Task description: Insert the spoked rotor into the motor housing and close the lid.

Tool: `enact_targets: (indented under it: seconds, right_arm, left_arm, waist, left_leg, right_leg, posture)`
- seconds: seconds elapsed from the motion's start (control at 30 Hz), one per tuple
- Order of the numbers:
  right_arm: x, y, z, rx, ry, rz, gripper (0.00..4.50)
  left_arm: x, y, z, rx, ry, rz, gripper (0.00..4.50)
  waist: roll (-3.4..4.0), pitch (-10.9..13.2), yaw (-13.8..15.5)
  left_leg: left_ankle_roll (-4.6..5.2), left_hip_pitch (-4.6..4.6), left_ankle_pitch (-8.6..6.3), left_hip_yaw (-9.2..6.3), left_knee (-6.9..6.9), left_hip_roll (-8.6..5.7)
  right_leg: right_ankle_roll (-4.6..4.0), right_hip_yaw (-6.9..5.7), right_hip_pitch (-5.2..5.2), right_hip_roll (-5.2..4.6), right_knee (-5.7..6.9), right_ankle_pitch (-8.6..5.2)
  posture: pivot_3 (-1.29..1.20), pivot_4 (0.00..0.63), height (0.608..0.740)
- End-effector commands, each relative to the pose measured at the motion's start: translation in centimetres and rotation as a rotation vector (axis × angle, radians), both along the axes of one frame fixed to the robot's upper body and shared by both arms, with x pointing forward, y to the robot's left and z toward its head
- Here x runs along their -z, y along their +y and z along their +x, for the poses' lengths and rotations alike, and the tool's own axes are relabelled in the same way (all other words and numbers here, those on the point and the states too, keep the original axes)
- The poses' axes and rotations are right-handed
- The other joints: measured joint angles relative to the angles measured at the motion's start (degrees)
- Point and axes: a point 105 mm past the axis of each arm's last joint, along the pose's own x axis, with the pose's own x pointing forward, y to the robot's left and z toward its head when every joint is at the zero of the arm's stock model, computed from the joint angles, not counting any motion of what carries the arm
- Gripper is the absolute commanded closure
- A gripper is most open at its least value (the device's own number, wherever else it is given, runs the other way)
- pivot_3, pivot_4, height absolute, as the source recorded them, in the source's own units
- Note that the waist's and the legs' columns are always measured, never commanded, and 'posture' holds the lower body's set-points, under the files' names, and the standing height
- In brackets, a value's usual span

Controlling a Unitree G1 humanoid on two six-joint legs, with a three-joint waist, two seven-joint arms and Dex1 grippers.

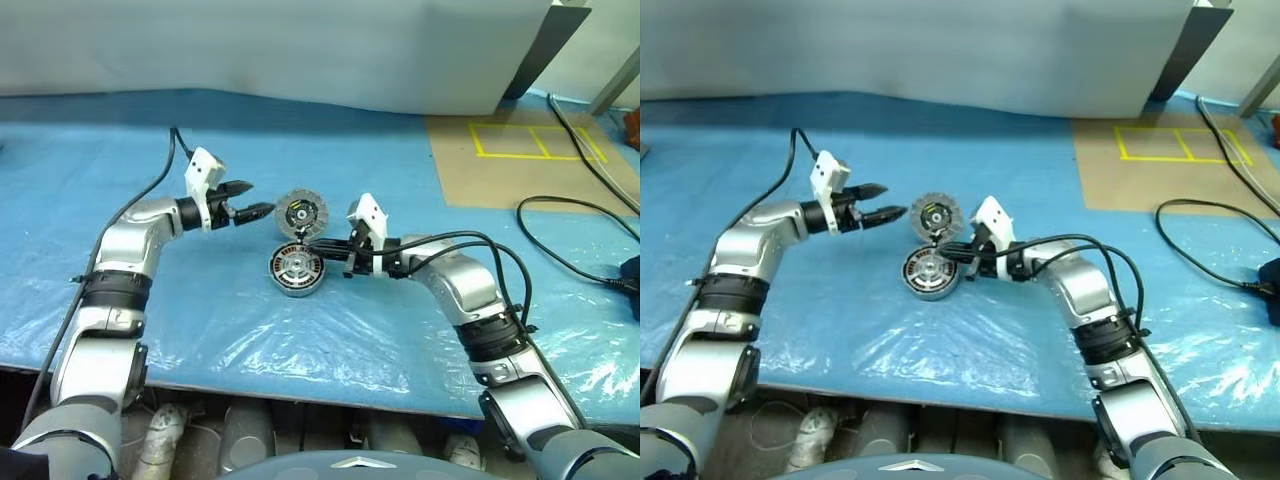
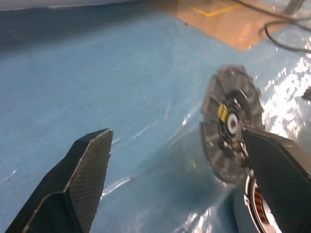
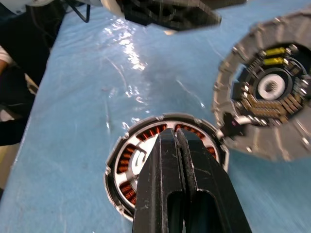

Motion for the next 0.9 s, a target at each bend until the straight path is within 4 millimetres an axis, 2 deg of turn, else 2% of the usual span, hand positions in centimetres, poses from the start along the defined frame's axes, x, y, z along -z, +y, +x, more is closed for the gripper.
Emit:
enact_targets:
  seconds: [0.03, 0.2, 0.37, 0.47, 0.57, 0.7, 0.8, 0.9]
  right_arm:
    - [-0.9, -1.3, -0.1, 0.049, -0.040, 0.005, 4.50]
    - [0.0, -2.5, -0.6, 0.099, -0.022, -0.032, 4.50]
    - [-0.1, -3.4, -0.7, 0.154, -0.015, -0.046, 4.50]
    - [0.2, -3.8, -1.0, 0.176, -0.006, -0.058, 4.50]
    - [0.5, -4.4, -1.5, 0.199, 0.009, -0.063, 4.50]
    - [0.7, -5.0, -1.9, 0.219, 0.011, -0.076, 4.50]
    - [0.7, -5.0, -1.9, 0.227, 0.008, -0.082, 4.50]
    - [0.8, -4.9, -1.9, 0.231, 0.007, -0.085, 4.50]
  left_arm:
    - [-2.4, 0.6, 1.4, -0.013, 0.000, -0.166, 0.93]
    - [-3.1, -1.0, 2.8, 0.023, 0.136, -0.374, 2.77]
    - [0.7, -3.7, 3.2, 0.027, 0.213, -0.239, 4.46]
    - [1.9, -4.5, 2.9, 0.044, 0.230, -0.200, 4.46]
    - [1.7, -5.7, 2.7, 0.096, 0.225, -0.185, 4.46]
    - [-1.5, -7.4, 2.5, 0.214, 0.150, -0.228, 4.46]
    - [-2.2, -8.2, 1.8, 0.308, 0.117, -0.186, 4.46]
    - [-2.0, -9.4, 0.4, 0.456, 0.107, -0.116, 4.46]
  waist:
    - [-0.02, 0.01, 0.16]
    - [-0.05, 0.03, 0.36]
    - [-0.10, 0.06, 0.49]
    - [-0.28, 0.17, 0.68]
    - [-0.30, 0.18, 1.14]
    - [-0.36, 0.24, 1.65]
    - [-0.36, 0.25, 1.73]
    - [-0.36, 0.25, 1.73]
  left_leg:
    - [0.00, 0.00, 0.00, 0.00, 0.01, -0.01]
    - [0.00, 0.01, 0.00, -0.02, -0.01, -0.05]
    - [0.00, -0.01, 0.00, -0.08, -0.04, -0.09]
    - [0.00, -0.03, 0.00, -0.12, -0.06, -0.08]
    - [-0.01, -0.06, 0.00, -0.14, -0.07, -0.07]
    - [-0.01, -0.06, 0.00, -0.15, -0.06, -0.08]
    - [-0.01, 0.00, 0.00, -0.14, -0.06, -0.15]
    - [0.00, 0.04, 0.00, -0.14, -0.09, -0.18]
  right_leg:
    - [0.00, 0.01, 0.01, 0.00, -0.01, 0.00]
    - [0.01, 0.04, 0.01, -0.01, -0.04, 0.01]
    - [0.04, 0.04, 0.02, -0.01, -0.08, 0.03]
    - [0.07, 0.01, 0.02, -0.01, -0.09, 0.04]
    - [0.08, -0.02, 0.02, -0.01, -0.12, 0.05]
    - [0.09, -0.05, 0.03, -0.05, -0.12, 0.06]
    - [0.10, -0.05, 0.10, -0.15, -0.13, 0.06]
    - [0.10, -0.04, 0.14, -0.18, -0.15, 0.06]
  posture:
    - [0.00, 0.150, 0.740]
    - [0.00, 0.150, 0.740]
    - [0.00, 0.150, 0.740]
    - [0.00, 0.150, 0.740]
    - [0.00, 0.150, 0.740]
    - [0.00, 0.150, 0.740]
    - [0.00, 0.150, 0.740]
    - [0.00, 0.150, 0.740]
